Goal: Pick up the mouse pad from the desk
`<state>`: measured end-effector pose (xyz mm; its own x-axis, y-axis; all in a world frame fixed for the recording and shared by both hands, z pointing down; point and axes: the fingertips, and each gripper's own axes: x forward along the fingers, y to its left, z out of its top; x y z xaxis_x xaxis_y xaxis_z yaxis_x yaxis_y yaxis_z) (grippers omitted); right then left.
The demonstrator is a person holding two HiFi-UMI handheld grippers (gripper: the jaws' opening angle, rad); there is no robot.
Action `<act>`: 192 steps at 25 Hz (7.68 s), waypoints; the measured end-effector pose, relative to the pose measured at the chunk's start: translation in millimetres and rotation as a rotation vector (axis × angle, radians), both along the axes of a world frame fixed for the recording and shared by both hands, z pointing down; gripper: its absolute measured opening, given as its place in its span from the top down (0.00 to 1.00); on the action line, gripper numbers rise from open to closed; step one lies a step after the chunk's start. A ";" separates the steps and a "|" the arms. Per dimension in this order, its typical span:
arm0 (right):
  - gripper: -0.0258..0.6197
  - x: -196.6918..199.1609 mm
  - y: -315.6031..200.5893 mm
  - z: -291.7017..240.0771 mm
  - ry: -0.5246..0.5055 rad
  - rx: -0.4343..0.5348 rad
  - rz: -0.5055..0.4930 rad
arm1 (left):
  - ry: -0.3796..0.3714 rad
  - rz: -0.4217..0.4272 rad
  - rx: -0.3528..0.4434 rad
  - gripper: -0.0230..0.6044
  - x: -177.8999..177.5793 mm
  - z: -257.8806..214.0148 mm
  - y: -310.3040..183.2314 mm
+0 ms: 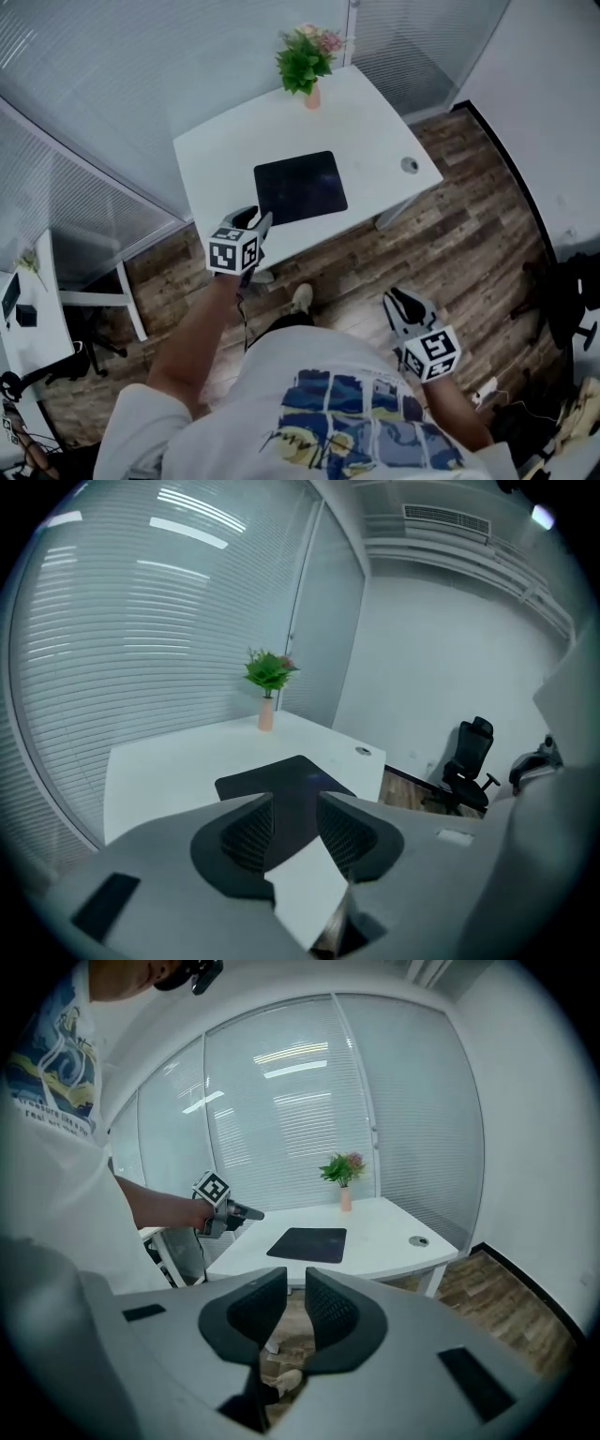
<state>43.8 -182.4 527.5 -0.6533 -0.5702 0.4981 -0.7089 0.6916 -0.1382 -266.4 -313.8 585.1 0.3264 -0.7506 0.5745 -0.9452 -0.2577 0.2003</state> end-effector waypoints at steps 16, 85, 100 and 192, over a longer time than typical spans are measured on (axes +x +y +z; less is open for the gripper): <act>0.87 -25.5 -77.5 2.2 0.050 -0.016 0.153 | -0.047 0.026 -0.122 0.73 -69.6 76.3 -129.9; 0.91 71.8 1.8 1.8 -0.025 -0.034 0.250 | -0.203 0.082 -0.012 0.92 0.0 17.6 -119.5; 0.92 113.9 62.1 2.8 -0.074 -0.006 0.231 | -0.200 0.121 0.086 0.92 47.2 -60.3 -67.8; 0.96 145.0 173.2 -34.4 -0.144 0.138 0.076 | -0.028 0.298 0.307 0.92 158.4 -343.8 154.6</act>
<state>188.8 -9.3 493.0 -0.6647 -0.6768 0.3166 -0.7395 0.6564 -0.1493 -108.0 -159.2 241.4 0.5424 -0.7632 0.3511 -0.8244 -0.5640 0.0474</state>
